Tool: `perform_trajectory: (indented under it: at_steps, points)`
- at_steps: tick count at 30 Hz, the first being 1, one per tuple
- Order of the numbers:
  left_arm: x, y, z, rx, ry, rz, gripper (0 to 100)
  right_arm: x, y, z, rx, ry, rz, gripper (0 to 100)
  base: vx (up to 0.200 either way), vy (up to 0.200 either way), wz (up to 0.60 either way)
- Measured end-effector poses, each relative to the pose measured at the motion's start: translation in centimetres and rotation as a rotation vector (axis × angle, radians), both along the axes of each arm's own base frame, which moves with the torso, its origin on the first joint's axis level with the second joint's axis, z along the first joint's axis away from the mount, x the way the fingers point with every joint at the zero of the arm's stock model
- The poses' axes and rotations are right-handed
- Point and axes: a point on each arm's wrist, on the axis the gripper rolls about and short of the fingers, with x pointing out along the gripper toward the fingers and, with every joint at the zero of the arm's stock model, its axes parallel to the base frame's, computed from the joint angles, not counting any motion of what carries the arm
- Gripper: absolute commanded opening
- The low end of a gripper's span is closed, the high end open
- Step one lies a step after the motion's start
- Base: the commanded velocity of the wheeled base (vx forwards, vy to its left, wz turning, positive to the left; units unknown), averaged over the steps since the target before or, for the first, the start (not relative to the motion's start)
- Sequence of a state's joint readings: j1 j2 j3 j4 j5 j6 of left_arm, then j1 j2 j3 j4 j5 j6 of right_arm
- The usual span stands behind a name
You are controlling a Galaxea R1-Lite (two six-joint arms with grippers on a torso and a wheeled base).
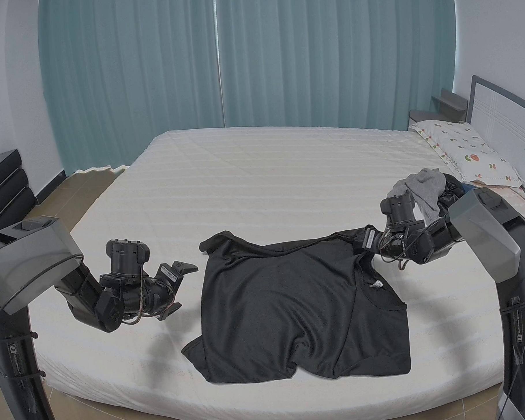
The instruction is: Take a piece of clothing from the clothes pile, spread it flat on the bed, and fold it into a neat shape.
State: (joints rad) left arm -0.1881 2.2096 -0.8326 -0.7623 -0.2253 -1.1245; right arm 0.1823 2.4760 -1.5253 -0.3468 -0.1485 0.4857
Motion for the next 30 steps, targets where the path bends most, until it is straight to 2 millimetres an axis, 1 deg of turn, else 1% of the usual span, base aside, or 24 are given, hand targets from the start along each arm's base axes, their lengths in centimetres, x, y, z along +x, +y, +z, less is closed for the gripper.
perform_trajectory:
  at_steps: [2, 7, 11, 13, 14, 17, 21, 26, 30]
  points:
    - [0.0, 0.0, 0.0, 0.001, 0.001, -0.002, 100, 0.2, -1.4, 0.2, 0.006, -0.005, -0.023, 0, 0.0, 0.0, 0.0]
    - [-0.1, -0.1, -0.1, 0.001, 0.003, -0.004, 100, 0.6, -4.0, 0.1, 0.016, -0.007, -0.066, 0, 0.0, 0.0, 0.0]
    - [-0.1, -0.1, -0.1, 0.001, 0.005, -0.003, 100, 1.2, -5.3, -0.2, 0.022, -0.069, -0.091, 0, 0.0, 0.0, 0.0]
    - [-0.2, -0.1, -0.1, 0.001, 0.007, -0.004, 100, 1.4, -6.0, -0.6, 0.018, -0.084, -0.102, 0, 0.0, 0.0, 0.0]
    - [-0.2, -0.1, -0.1, 0.001, 0.008, -0.003, 100, 1.5, -6.4, -1.0, 0.016, -0.082, -0.109, 100, 0.0, 0.0, 0.0]
    - [-0.3, -0.1, -0.1, 0.001, 0.01, -0.004, 100, 1.8, -7.1, -1.5, 0.024, -0.088, -0.129, 100, 0.0, 0.0, 0.0]
    - [-0.4, -0.2, -0.1, 0.002, 0.011, -0.006, 100, 1.9, -7.3, -1.8, 0.059, -0.084, -0.123, 100, 0.0, 0.0, 0.0]
    - [-0.8, -0.4, -0.1, 0.005, 0.019, -0.014, 100, 1.6, -6.9, -1.1, 0.146, -0.086, -0.114, 100, 0.0, 0.0, 0.0]
    - [-1.3, -0.6, -0.1, 0.008, 0.024, -0.023, 100, 0.7, -6.9, -0.8, 0.17, -0.063, -0.099, 100, 0.0, 0.0, 0.0]
